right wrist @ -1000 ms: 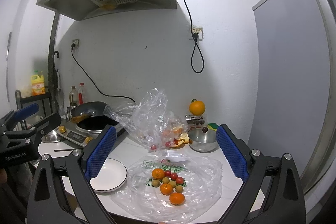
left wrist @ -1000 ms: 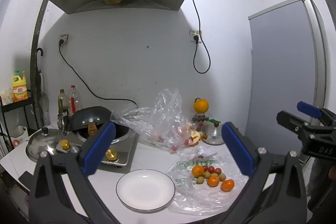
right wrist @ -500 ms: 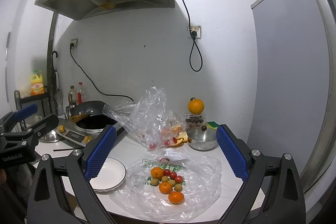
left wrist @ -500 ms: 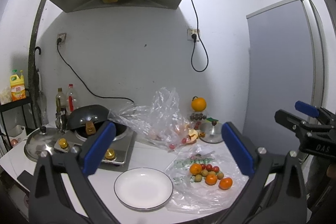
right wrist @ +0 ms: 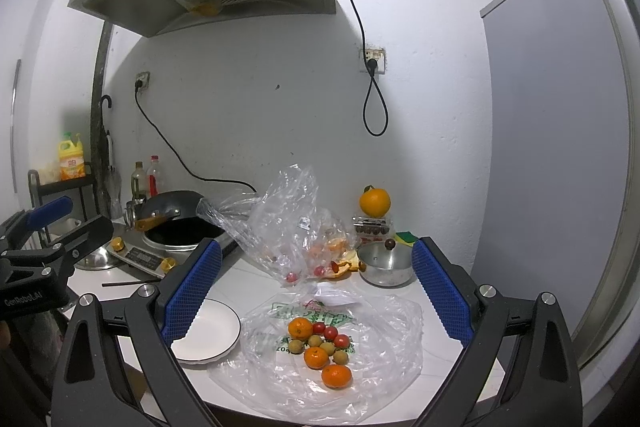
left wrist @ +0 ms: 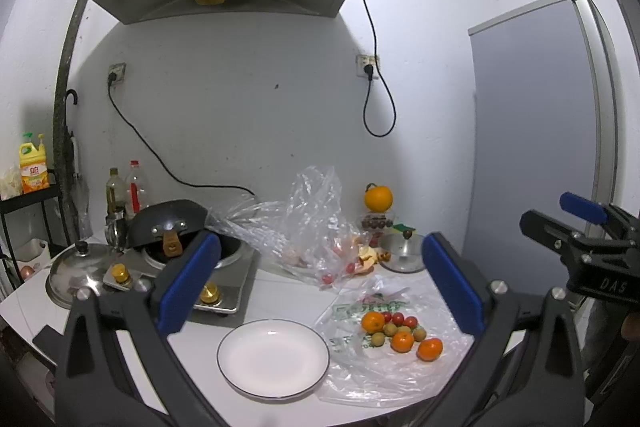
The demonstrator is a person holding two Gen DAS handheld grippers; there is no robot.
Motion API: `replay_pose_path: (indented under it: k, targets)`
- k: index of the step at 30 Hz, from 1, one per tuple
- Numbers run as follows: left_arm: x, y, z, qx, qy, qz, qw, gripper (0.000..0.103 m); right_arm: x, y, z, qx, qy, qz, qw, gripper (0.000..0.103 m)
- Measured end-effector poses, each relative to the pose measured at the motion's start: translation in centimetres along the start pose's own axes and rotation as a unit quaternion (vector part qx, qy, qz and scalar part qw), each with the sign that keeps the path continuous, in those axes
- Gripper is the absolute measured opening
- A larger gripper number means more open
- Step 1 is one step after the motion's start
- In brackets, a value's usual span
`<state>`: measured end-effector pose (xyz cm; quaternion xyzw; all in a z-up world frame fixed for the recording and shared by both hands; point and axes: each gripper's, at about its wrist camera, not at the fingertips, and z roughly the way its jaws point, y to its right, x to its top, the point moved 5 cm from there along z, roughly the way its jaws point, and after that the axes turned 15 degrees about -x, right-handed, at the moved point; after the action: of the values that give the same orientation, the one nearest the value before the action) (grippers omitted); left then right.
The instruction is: Organize fruits
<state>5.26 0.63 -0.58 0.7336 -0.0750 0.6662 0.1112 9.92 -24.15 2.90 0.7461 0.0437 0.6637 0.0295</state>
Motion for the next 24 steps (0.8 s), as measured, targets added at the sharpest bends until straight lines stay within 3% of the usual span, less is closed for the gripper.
replay_pose_path:
  k: [24]
  targets:
    - [-0.01, -0.02, -0.11, 0.000, 0.001, -0.001, 1.0000, 0.102, 0.14, -0.14, -0.08, 0.001, 0.000, -0.002, 1.000, 0.098]
